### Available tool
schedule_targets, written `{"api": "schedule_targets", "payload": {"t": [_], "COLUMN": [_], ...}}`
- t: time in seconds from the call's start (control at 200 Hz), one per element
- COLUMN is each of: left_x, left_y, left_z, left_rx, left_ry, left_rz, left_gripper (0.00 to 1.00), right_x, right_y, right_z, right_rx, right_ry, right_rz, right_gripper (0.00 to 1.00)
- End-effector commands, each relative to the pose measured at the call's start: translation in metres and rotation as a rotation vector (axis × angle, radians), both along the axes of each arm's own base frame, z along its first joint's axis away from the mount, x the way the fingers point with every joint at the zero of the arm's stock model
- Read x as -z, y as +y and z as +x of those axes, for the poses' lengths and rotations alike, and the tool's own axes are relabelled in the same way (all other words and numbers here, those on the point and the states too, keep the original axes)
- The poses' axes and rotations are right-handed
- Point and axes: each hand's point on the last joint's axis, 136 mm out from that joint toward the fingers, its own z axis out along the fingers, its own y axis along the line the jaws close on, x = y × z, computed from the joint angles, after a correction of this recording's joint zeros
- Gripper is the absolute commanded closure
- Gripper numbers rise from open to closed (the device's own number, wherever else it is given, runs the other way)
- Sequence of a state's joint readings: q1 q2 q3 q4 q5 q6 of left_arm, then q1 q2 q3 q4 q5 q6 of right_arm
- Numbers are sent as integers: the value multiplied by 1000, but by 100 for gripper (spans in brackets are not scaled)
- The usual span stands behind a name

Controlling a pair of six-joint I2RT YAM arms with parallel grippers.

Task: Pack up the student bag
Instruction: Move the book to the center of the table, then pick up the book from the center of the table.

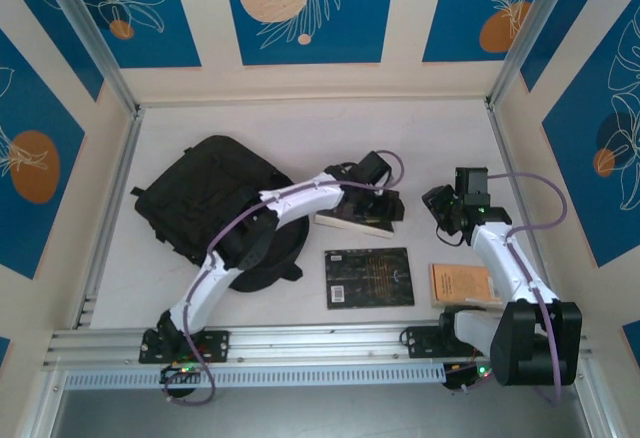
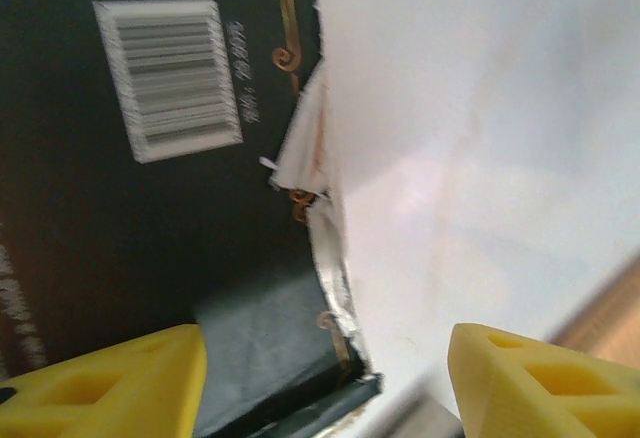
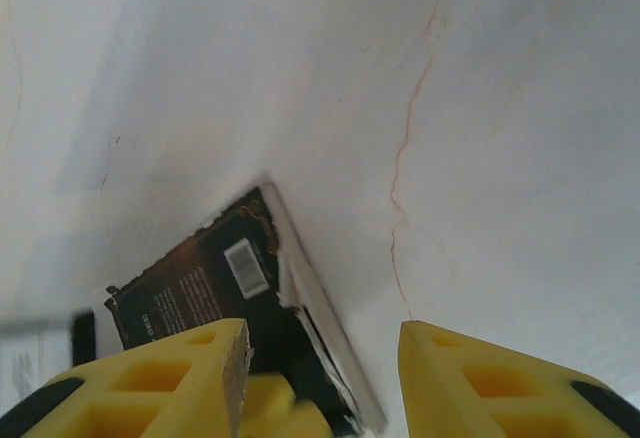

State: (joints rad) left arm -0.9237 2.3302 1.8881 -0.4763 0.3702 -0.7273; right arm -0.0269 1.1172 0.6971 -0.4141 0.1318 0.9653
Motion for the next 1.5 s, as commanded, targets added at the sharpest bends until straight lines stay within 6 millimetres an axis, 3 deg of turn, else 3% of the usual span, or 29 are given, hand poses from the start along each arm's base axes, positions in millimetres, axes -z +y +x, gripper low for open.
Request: {"api": "schedule_targets", "payload": {"t": [0.0, 0.11, 0.23, 0.405, 0.56, 0.78, 0.96, 1.18, 1.325, 1.42, 1.495], "left_x": [-39, -37, -30, -24, -4, 10, 22, 7, 12, 7, 3], "left_y": [15, 54, 93, 113, 116, 113, 109, 113, 122, 121, 118], "left_z": [-9, -6, -7, -7, -2, 10, 34, 98, 138, 141, 130], "left_rx": [13, -74, -183, -276, -312, -315, -321, -361, -403, -387, -371], "left_ry": [14, 3, -22, -34, 7, 7, 5, -69, -70, -79, -64], "left_rz": [-68, 0, 70, 85, 101, 135, 152, 158, 168, 154, 128], "left_gripper": [39, 42, 39, 39, 41, 41, 41, 40, 40, 40, 39], "right_x": [2, 2, 1, 17, 36, 48, 57, 72, 84, 88, 90], "right_y": [0, 12, 35, 70, 72, 72, 74, 60, 55, 59, 70], "right_z": [7, 30, 62, 104, 123, 133, 136, 134, 128, 121, 114], "right_rx": [-34, -123, -277, -528, -560, -568, -587, -583, -571, -580, -611], "right_ry": [1, -28, -54, 13, 93, 131, 156, 223, 274, 289, 297], "right_rz": [-17, -2, -2, -39, -46, -44, -32, -99, -108, -99, -76], "right_gripper": [55, 52, 48, 44, 42, 38, 37, 35, 35, 35, 35]}}
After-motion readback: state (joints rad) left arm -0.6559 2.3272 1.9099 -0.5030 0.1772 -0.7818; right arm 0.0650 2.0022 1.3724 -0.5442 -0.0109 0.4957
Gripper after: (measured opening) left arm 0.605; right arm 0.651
